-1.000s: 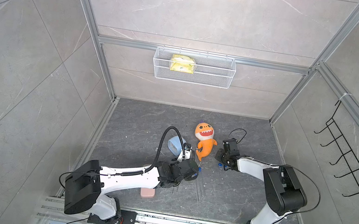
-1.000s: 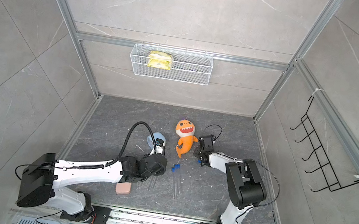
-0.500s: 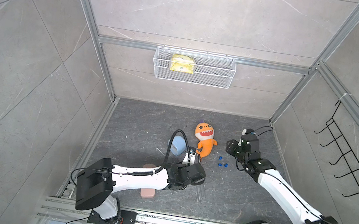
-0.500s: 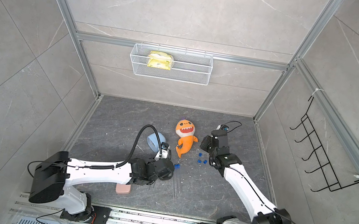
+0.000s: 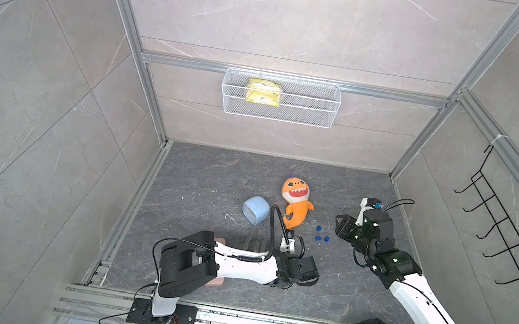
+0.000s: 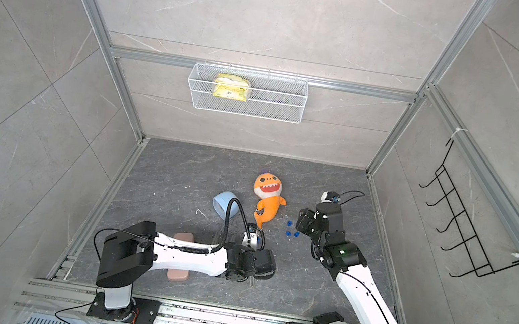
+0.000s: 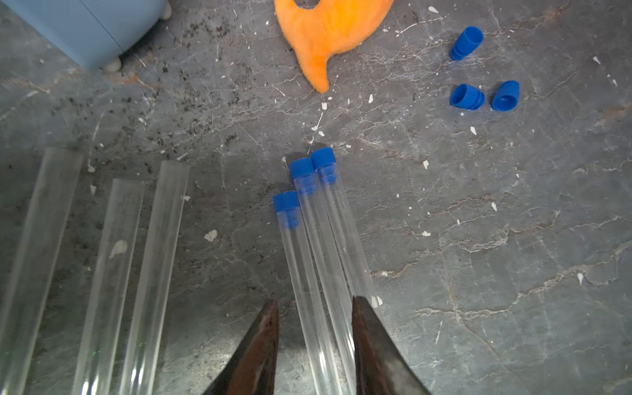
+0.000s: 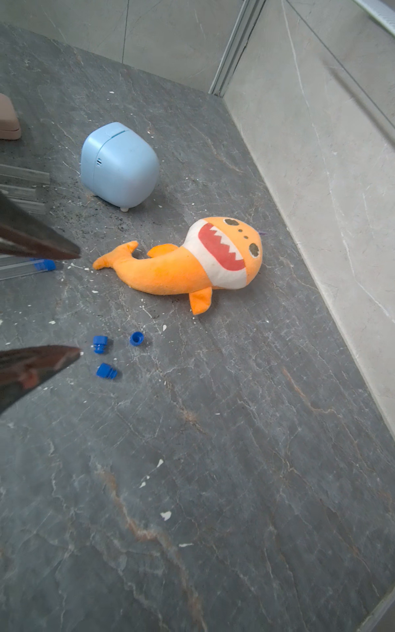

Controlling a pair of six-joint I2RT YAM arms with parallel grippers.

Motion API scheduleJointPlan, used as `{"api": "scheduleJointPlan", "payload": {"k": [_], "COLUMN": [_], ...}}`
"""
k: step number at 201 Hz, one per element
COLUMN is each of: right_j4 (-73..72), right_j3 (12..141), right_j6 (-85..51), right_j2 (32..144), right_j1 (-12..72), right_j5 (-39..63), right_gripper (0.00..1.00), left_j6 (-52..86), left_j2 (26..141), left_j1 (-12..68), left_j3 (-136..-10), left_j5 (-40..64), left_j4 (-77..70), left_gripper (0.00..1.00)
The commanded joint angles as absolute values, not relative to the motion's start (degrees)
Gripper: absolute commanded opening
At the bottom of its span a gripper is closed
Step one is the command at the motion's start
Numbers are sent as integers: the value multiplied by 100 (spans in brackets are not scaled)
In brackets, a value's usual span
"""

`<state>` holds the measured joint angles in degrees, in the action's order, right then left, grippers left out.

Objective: Remove stoppers from test tubes
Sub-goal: Move the test tube to the center of the board.

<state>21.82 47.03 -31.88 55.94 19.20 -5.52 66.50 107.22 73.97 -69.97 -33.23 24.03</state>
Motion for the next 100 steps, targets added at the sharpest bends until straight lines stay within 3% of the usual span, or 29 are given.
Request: {"api": "scheduleJointPlan", "payload": {"k": [1, 100], "right_j4": [2309, 2141], "right_j3": [4599, 4607], "right_j6": [-3109, -3129], "right_j2": [5519, 5720], "right_j1": [1913, 1912], "right_j5": [-438, -343], "right_gripper": [45, 45], "left_j6": [7061, 6865], "left_j2": [10711, 10930], "left_j1": [7260, 6880], "left_j3": [-6906, -6840], "left_j5": [-3129, -2391], "left_j4": [2329, 2045], "left_gripper": [37, 33]}}
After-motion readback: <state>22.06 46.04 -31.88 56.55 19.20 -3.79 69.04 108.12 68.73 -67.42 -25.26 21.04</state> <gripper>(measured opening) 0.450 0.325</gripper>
